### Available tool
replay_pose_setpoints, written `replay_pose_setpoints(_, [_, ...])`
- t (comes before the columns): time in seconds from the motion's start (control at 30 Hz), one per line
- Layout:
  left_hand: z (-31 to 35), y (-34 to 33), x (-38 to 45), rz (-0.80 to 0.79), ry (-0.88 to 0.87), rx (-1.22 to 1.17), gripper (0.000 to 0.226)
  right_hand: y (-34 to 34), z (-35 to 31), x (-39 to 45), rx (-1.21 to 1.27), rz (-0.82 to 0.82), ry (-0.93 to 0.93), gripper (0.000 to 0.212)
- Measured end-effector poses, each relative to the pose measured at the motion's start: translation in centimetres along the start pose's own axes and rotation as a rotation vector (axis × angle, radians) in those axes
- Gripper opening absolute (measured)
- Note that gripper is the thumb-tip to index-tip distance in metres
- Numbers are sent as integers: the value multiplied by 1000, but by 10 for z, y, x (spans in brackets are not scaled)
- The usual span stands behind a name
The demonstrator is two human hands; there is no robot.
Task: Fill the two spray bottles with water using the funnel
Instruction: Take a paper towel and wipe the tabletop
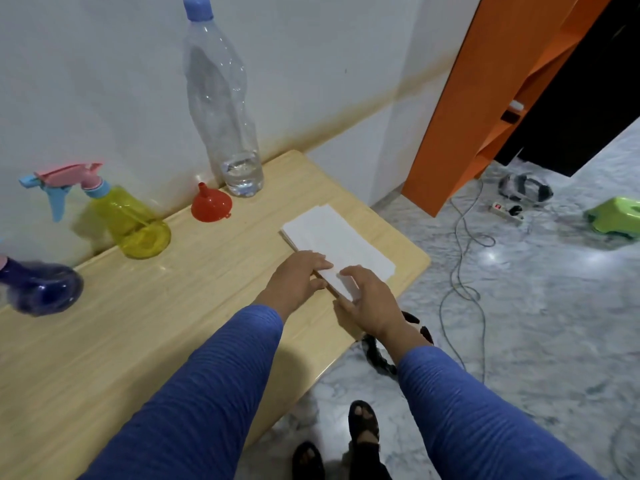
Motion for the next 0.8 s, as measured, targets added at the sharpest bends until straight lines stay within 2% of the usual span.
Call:
replay_pose_setpoints(0.23, [0,2,2,9,-2,-2,27,14,-6,-1,20,41,3,17])
replay_pose_setpoints(0.43, [11,10,1,41,-41,18,26,36,-13,-4,117,159,-3,16])
replay_pose_setpoints(0.63, [9,49,-5,243,10,-145,21,84,-35,8,-38,245,30,16])
replay_pose_setpoints(0.8, [-10,109,-24,443,75,-194,19,104,-71,36,-121,198,80,19])
Point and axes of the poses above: each hand's wrist, its own x-axis towards the middle knuckle, its own y-axis out of the back of the hand, z = x × y, the point moved 9 cm from there along x, towards the middle knuckle, and after that the axes turned 10 degrees about -z, right-handed, at the moved point
